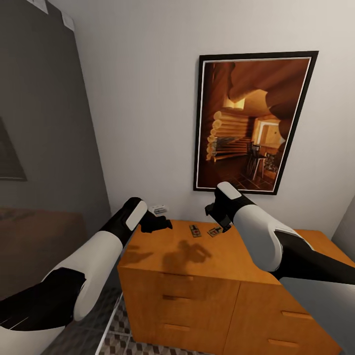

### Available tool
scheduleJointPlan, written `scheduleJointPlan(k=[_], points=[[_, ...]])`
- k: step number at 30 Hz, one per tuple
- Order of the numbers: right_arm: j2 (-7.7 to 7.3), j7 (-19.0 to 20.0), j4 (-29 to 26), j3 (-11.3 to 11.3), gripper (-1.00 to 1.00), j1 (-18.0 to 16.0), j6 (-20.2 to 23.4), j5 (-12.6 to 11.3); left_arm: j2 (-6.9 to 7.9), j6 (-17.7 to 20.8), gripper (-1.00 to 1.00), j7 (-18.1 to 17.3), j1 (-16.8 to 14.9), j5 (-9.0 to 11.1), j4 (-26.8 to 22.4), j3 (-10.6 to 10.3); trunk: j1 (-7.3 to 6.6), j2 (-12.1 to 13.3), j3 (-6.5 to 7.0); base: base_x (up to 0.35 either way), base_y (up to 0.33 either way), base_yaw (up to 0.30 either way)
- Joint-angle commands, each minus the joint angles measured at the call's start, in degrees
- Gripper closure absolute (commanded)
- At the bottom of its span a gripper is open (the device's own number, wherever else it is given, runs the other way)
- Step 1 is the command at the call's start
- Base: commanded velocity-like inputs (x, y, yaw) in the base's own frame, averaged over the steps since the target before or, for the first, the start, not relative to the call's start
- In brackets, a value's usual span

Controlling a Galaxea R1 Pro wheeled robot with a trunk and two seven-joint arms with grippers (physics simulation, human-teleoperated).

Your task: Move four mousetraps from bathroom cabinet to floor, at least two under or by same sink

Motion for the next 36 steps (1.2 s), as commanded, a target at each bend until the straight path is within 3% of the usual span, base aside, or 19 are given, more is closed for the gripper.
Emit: scheduleJointPlan(k=[1,14,36], points=[[0.0,-0.3,-0.1,0.2,-1.0,0.0,0.5,-0.2,0.02,0.1,-1.0,0.5,0.0,0.6,-0.1,-0.2,0.02,0.0,-0.03,0.0,0.0,0.0],[0.0,-0.4,0.0,0.2,-1.0,0.1,0.5,-0.2,-0.02,0.1,-1.0,0.5,0.0,0.6,-0.1,-0.3,0.02,0.0,-0.03,0.14,0.0,0.0],[0.0,-0.5,0.0,0.1,-1.0,0.2,0.5,-0.5,-0.62,0.5,-1.0,0.3,0.0,0.7,-0.1,-1.1,0.02,0.0,-0.03,0.01,0.0,0.0]])
